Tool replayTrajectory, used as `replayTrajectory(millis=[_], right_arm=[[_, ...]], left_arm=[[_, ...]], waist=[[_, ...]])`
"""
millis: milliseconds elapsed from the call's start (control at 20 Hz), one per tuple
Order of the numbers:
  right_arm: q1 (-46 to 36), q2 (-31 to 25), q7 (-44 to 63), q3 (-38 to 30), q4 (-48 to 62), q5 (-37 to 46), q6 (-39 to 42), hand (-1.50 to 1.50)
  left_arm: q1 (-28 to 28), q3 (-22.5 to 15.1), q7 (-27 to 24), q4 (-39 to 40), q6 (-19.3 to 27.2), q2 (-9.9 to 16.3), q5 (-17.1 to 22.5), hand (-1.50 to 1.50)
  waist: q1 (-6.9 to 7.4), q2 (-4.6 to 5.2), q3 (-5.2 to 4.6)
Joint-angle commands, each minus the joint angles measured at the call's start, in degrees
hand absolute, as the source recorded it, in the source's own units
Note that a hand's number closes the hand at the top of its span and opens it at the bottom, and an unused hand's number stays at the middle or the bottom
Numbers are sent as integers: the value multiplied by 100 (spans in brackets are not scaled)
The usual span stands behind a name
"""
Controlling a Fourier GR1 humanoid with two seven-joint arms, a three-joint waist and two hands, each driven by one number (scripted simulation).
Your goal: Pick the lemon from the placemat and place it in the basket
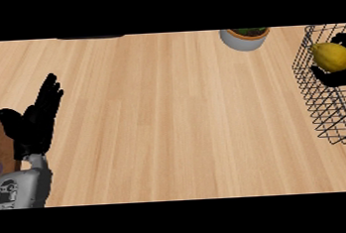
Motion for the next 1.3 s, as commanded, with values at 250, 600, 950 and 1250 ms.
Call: replayTrajectory(millis=[250, 600, 950, 1250], right_arm=[[-320, 106, 84, 102, 728, 613, -379, 150], [-296, 39, -367, 12, 1422, 795, -823, 150], [-730, 298, -121, 41, 2042, 966, -692, 150], [-855, -60, -464, -158, 2504, 875, -472, 150]], left_arm=[[-94, -43, 110, -58, -20, 17, -22, 0], [40, -79, 315, -422, 0, -10, -5, 0], [32, -57, 149, -251, -30, 8, -14, 0], [-143, 3, 104, -78, -99, 48, 64, 0]], waist=[[-11, 33, 46], [6, 34, 48], [55, 47, 49], [68, 68, 53]])
